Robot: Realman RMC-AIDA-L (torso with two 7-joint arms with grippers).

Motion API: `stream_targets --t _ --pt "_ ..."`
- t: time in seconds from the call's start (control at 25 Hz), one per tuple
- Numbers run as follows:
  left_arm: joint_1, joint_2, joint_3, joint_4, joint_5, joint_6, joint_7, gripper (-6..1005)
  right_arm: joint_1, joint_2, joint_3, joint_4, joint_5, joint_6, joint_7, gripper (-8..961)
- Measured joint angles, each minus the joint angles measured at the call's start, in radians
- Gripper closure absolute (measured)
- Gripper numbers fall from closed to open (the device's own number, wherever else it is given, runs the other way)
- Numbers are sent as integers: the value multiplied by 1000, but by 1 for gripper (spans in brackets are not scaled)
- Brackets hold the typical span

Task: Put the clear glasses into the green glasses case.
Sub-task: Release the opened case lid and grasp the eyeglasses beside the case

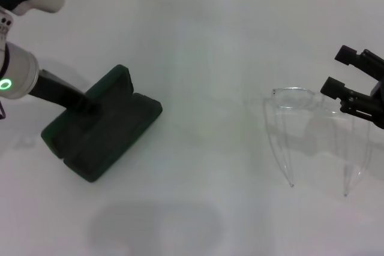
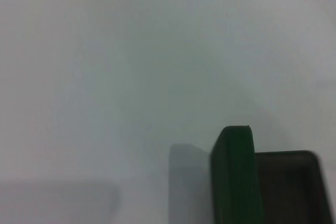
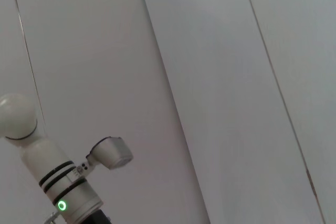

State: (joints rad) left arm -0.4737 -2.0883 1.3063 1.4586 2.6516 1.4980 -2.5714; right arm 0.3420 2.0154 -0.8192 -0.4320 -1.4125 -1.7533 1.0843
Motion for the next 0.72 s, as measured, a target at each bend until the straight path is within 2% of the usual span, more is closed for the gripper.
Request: stream_targets --t 0.16,0.28,0.36,0.44,0.48,0.56,0.64,0.72 --pt "48 -3 54 136 -11 0 -5 765 -1 -21 -4 -34 -8 -2 78 74" --pt "79 -3 114 242 -11 -1 -8 792 1 -42 -12 -135 -57 -1 214 76" --pt "92 -3 141 299 -11 -1 -10 793 5 -42 -13 -266 -129 1 346 78" --pt "95 -3 155 338 -12 -1 -12 794 8 -21 -13 -444 -217 8 488 80" --pt "96 -4 161 350 -13 -2 -12 794 17 -7 -22 -599 -306 16 599 81" --pt "93 -4 168 364 -18 -8 -10 795 45 -2 -55 -828 -464 21 766 83" --pt "92 -4 171 366 -22 -15 -7 795 92 -14 -79 -978 -586 0 892 84" --pt "93 -4 171 367 -23 -20 -6 795 147 -33 -79 -1060 -654 -30 956 109"
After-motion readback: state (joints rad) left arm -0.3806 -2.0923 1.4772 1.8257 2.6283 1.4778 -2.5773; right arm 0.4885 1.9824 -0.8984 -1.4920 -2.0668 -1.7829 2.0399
